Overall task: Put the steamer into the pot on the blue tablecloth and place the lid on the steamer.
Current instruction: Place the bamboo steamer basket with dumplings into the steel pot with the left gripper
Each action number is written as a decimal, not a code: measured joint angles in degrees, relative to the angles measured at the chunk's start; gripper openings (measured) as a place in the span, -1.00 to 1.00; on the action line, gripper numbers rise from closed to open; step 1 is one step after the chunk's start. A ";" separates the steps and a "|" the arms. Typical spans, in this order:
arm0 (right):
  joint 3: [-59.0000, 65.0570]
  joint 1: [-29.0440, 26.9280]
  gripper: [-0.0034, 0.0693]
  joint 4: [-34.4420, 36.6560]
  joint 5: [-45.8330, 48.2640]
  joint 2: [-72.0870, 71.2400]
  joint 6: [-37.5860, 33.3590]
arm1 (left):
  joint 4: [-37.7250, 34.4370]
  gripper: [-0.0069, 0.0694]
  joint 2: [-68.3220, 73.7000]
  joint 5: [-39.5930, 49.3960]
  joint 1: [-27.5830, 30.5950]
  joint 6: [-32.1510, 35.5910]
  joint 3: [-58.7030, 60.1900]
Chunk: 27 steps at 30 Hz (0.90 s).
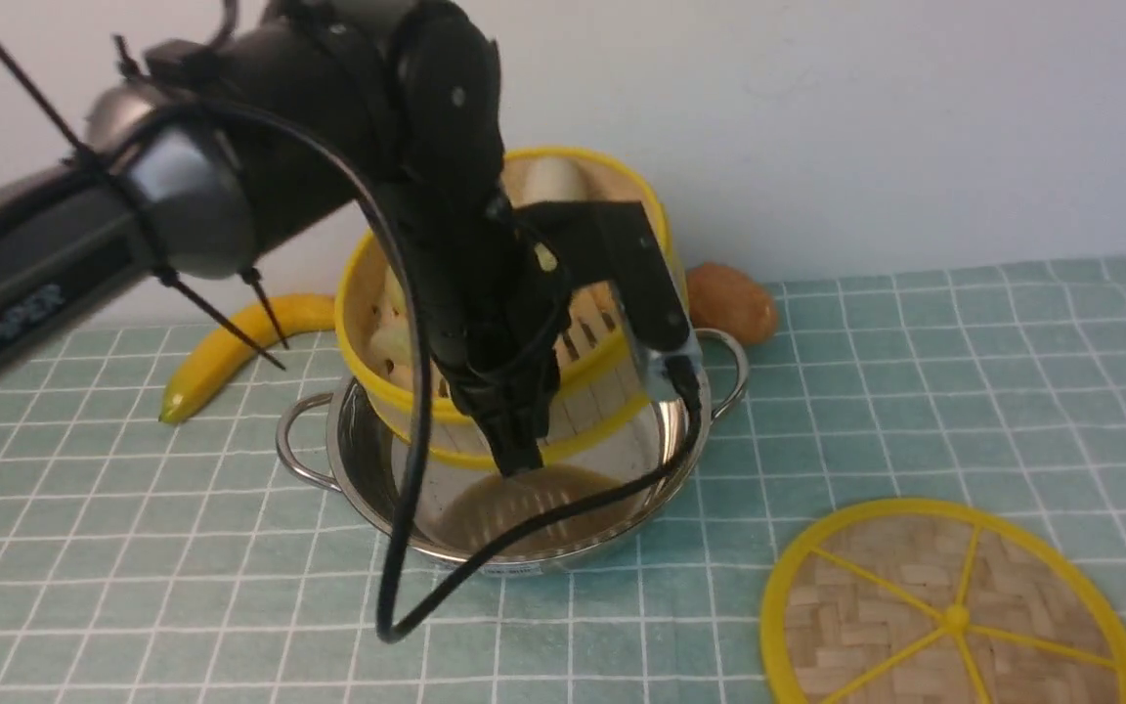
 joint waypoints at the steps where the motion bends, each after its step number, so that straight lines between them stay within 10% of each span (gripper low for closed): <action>1: 0.00 0.00 -0.24 0.00 0.00 0.00 0.00 | 0.08 -0.73 1.63 0.00 -0.06 -0.12 0.00; 18: 0.00 0.00 -0.24 0.00 0.00 0.00 0.00 | 2.10 -0.65 11.46 -2.99 -0.11 -5.12 -0.06; 27: 0.00 0.00 -0.24 0.00 0.00 0.00 0.00 | 2.81 0.19 11.39 -2.37 -0.11 -6.82 -0.30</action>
